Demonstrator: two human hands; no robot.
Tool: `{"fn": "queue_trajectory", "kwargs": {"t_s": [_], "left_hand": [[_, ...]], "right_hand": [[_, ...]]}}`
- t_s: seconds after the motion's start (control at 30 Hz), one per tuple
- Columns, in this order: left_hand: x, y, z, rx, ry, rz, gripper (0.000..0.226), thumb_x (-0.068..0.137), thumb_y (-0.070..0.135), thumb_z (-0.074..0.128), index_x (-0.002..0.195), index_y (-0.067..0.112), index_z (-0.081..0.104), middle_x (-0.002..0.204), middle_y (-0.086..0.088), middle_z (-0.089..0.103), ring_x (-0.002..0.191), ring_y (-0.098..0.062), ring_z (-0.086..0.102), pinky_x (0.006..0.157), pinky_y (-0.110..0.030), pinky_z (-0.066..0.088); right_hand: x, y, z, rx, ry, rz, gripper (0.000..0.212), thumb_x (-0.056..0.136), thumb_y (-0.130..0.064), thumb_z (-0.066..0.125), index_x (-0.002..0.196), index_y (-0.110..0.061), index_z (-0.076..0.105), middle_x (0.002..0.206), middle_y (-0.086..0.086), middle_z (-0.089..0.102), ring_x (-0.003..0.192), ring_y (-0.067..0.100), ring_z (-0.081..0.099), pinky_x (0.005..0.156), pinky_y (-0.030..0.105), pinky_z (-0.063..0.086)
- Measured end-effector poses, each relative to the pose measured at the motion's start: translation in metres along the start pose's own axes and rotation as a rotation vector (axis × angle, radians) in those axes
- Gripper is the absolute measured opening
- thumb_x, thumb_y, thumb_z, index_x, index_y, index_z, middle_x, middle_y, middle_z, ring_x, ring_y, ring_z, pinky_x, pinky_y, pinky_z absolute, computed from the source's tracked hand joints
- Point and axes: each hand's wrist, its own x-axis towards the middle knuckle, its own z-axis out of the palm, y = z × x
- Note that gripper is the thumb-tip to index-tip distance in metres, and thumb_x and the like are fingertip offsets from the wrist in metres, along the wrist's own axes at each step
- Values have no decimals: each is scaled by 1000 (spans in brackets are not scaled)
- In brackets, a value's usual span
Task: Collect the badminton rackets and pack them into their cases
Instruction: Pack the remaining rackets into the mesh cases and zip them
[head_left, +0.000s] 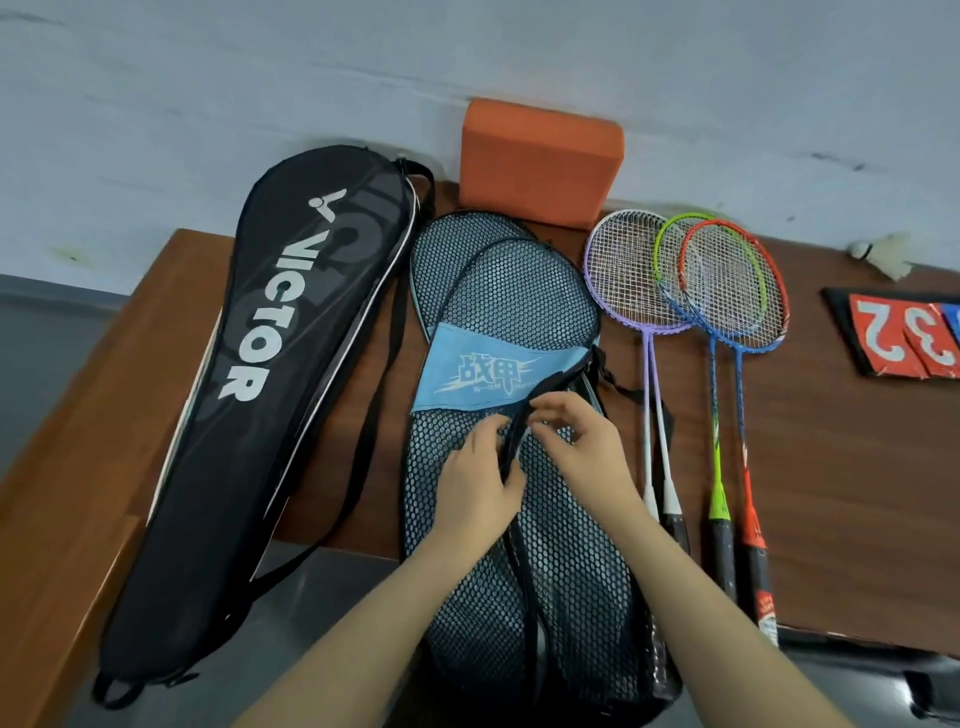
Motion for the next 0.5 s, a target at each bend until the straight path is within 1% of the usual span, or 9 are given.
{"fn": "queue_trajectory", "kwargs": {"t_s": [0.07, 0.13, 0.2, 0.23, 0.27, 0.33, 0.4, 0.43, 0.5], "left_hand": [[1, -1, -7, -90, 5, -2, 41, 84, 15, 60, 123, 21, 47, 96, 7, 61, 86, -12, 59, 79, -35, 51], [0, -3, -14, -156, 30, -24, 35, 85, 15, 60, 117, 26, 51, 91, 19, 56, 84, -1, 56, 79, -26, 50], [1, -5, -22, -190, 65, -20, 35, 85, 15, 61, 115, 31, 52, 90, 27, 53, 86, 5, 55, 77, -12, 46], [2, -5, -26, -198, 80, -11, 36, 85, 14, 61, 115, 32, 53, 91, 30, 53, 87, 7, 55, 75, -7, 43], [4, -5, -31, -205, 87, -2, 36, 85, 12, 61, 115, 32, 54, 91, 31, 53, 87, 9, 55, 74, -3, 42], [6, -4, -38, -214, 83, 28, 36, 86, 9, 60, 116, 28, 56, 96, 30, 54, 92, 13, 54, 77, -1, 41], [8, -4, -43, -198, 80, 73, 33, 87, 6, 57, 115, 24, 59, 103, 24, 57, 98, 12, 52, 83, -4, 41], [9, -4, -45, -189, 88, 83, 31, 87, 6, 56, 114, 22, 60, 105, 19, 59, 99, 10, 53, 85, -6, 42], [14, -7, -48, -170, 110, 64, 28, 89, 7, 55, 113, 20, 62, 105, 11, 61, 96, 5, 54, 85, -7, 41]], "right_hand": [[1, 7, 0, 20, 124, 42, 19, 87, -9, 61, 103, -18, 62, 91, -8, 65, 81, -3, 57, 72, 8, 42], [3, 16, 3, 25, 217, 158, 18, 88, -20, 61, 106, -23, 58, 89, -11, 61, 76, -1, 55, 65, 9, 41], [9, 22, 10, 52, 209, 306, 33, 89, -31, 59, 119, -23, 50, 89, -10, 58, 77, 1, 55, 59, 10, 40], [13, 25, 15, 84, 184, 361, 43, 89, -34, 59, 127, -21, 45, 90, -7, 59, 80, 2, 57, 61, 12, 40], [17, 26, 20, 131, 166, 393, 52, 89, -35, 59, 133, -18, 39, 91, -3, 61, 83, 6, 59, 65, 17, 42], [25, 25, 29, 251, 166, 413, 60, 87, -29, 62, 138, -15, 34, 91, 3, 63, 87, 14, 62, 75, 26, 47], [32, 22, 36, 342, 197, 421, 61, 85, -20, 66, 137, -12, 35, 88, 2, 63, 87, 16, 63, 81, 29, 48], [35, 20, 37, 352, 215, 419, 61, 83, -16, 67, 136, -11, 36, 86, 1, 61, 84, 15, 62, 79, 27, 48], [38, 17, 37, 346, 244, 399, 58, 82, -10, 68, 133, -12, 40, 85, -1, 55, 76, 9, 57, 70, 19, 45]]}}
